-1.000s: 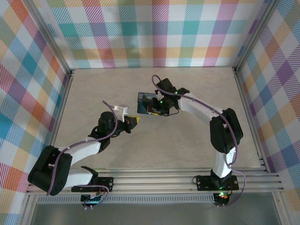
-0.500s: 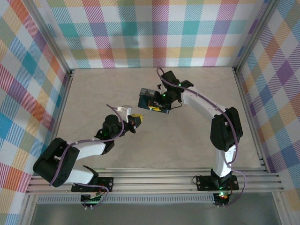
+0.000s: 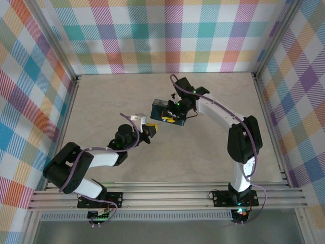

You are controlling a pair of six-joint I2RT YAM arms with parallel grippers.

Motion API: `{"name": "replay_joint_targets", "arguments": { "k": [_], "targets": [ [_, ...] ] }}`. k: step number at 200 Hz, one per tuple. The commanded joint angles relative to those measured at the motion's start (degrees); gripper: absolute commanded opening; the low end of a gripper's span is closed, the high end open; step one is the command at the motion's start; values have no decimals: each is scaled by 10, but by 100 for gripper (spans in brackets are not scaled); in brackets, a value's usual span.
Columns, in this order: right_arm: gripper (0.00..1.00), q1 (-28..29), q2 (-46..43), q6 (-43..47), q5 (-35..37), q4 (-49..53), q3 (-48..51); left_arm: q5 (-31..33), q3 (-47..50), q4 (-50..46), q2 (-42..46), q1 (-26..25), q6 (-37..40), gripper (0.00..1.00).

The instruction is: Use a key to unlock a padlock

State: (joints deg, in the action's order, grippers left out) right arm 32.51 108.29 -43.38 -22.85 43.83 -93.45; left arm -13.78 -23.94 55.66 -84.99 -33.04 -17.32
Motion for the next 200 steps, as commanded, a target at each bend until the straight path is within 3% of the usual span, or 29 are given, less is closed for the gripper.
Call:
{"name": "replay_joint_targets", "arguments": {
  "k": [1, 200],
  "targets": [
    [0, -8, 1, -13, -23, -12, -13, 13, -16, 40, -9, -8, -3, 0],
    [0, -19, 30, -14, -54, -3, -5, 31, -21, 112, -76, -23, -12, 0]
  ]
}}
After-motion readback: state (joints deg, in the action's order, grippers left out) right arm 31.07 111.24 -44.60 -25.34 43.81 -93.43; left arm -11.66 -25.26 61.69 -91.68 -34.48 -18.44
